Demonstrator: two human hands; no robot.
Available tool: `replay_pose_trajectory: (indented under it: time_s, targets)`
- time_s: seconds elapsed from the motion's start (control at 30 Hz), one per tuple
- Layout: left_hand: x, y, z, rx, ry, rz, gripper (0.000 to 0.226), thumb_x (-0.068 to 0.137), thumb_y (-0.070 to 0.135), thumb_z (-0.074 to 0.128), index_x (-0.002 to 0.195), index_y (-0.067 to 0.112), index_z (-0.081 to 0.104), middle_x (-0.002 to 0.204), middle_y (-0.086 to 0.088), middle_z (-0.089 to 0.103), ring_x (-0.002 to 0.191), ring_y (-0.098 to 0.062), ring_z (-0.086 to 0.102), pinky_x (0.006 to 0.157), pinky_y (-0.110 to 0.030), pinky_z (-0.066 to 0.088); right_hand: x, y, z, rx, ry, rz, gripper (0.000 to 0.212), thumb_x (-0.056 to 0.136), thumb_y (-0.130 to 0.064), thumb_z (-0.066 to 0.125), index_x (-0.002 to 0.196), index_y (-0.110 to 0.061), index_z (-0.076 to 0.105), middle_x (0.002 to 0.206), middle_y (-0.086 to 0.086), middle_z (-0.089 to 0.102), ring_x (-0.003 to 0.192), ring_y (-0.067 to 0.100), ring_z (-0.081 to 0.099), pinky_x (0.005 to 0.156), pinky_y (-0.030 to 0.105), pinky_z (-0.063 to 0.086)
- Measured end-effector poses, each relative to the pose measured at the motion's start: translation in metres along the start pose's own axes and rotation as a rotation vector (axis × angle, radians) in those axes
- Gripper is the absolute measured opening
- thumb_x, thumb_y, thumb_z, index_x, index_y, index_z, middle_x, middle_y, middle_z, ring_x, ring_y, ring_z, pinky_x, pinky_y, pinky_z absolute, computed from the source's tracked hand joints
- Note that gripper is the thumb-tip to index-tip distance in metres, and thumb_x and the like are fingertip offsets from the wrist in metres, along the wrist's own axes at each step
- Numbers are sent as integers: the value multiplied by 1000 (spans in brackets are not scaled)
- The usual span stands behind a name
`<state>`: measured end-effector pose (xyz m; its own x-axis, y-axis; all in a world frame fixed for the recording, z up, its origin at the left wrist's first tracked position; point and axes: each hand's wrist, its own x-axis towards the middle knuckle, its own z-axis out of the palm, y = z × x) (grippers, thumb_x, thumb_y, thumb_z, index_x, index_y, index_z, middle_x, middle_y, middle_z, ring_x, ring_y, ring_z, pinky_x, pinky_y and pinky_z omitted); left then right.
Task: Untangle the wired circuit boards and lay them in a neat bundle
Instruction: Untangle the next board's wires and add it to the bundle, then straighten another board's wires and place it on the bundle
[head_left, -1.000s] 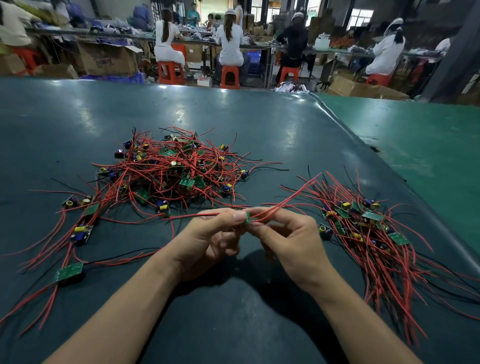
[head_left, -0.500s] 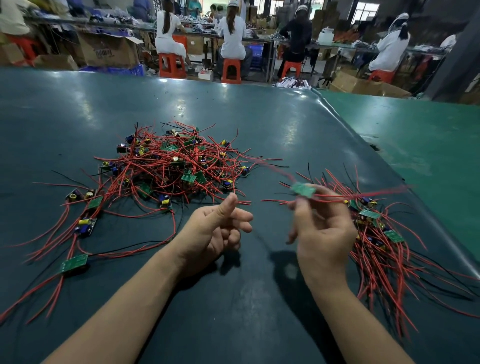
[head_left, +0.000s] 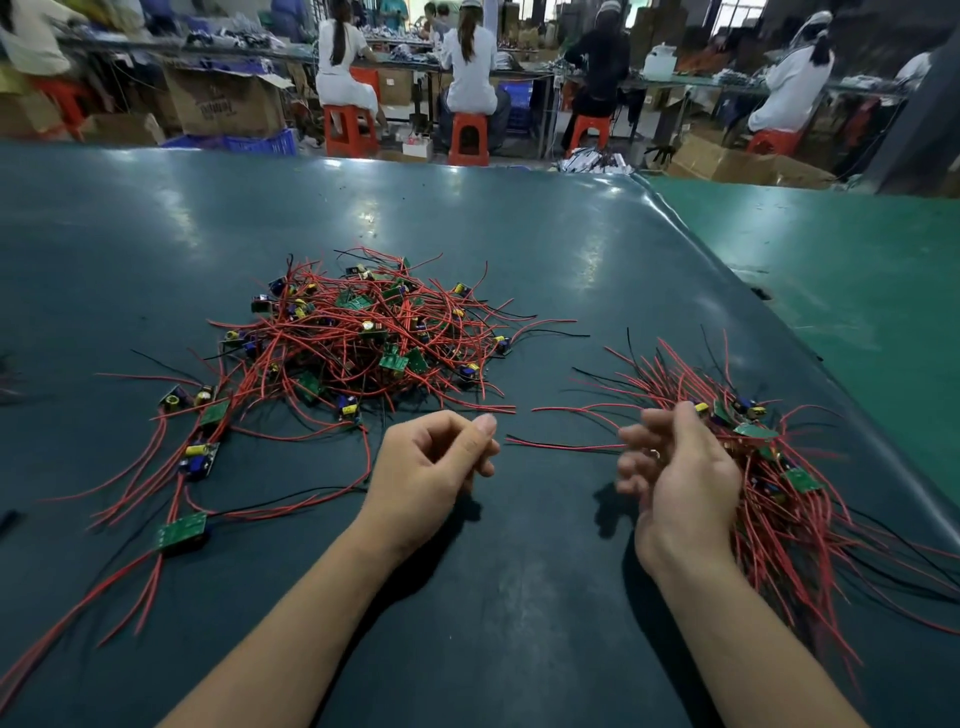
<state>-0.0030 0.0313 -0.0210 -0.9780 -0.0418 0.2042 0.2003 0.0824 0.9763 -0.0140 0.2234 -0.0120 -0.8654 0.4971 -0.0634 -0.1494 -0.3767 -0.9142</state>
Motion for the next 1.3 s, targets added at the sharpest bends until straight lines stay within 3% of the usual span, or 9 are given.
replay_pose_trajectory:
  time_s: [0.17,0.4,0.5,0.63,0.8,0.93,1.07,1.17,1.3]
  targets:
    - [1,3,-21,589,-6,269,19,88,23,70,70,18,64,57,14,54,49,-2,44,52,-11,31,-7,19,1,-486,-321,-177,21,96,-20,60,76,-18,65,65,-2,67,51,11,55,42,26,44]
    - [11,14,-78,870,21,130,9,81,19,68,77,26,63,72,13,63,62,1,54,62,-27,45,17,15,-3,-732,-192,-307,12,90,-22,67,78,-25,66,89,-2,71,90,15,63,87,35,50]
    - [12,19,-97,1003,97,0,4,80,24,67,78,27,66,79,8,66,75,-18,61,70,-33,50,16,14,-2,-814,-178,-365,9,89,-20,67,83,-26,66,103,4,70,113,19,59,102,41,43]
    - [17,22,-119,1302,621,-261,28,80,29,65,104,16,67,111,-21,60,107,-42,52,88,-48,43,6,15,-5,-808,-209,-450,10,90,-16,68,82,-22,68,85,-1,70,78,12,62,76,20,48]
    - [17,10,-133,1141,615,-643,56,83,24,68,127,2,41,128,-30,48,117,-51,47,93,-55,42,-3,19,-4,-758,-278,-544,9,90,-17,68,81,-17,69,76,-11,67,71,3,59,65,8,41]
    - [18,5,-131,1108,610,-531,39,81,14,67,117,5,55,115,-29,60,111,-49,52,93,-49,42,14,13,-8,-678,-74,-508,13,92,-19,66,79,-21,66,77,-2,66,69,10,56,68,17,42]
    - [18,5,-107,992,582,-306,27,77,21,75,103,14,69,99,-15,72,103,-39,62,93,-46,49,25,3,-13,-258,124,-300,21,94,-15,59,75,-22,64,64,-12,66,62,0,57,61,28,44]
    - [18,2,-84,1008,491,-240,33,79,19,74,112,18,66,101,-12,72,102,-38,62,90,-44,49,21,1,-12,-198,104,-310,20,96,-15,57,78,-20,63,65,-15,69,57,-1,59,54,21,44]
    - [12,11,-68,973,627,48,27,79,11,73,105,17,65,91,-8,73,90,-35,64,81,-41,47,9,1,-8,-298,-45,-364,20,97,-16,57,79,-19,65,59,-5,63,49,8,53,47,20,42]
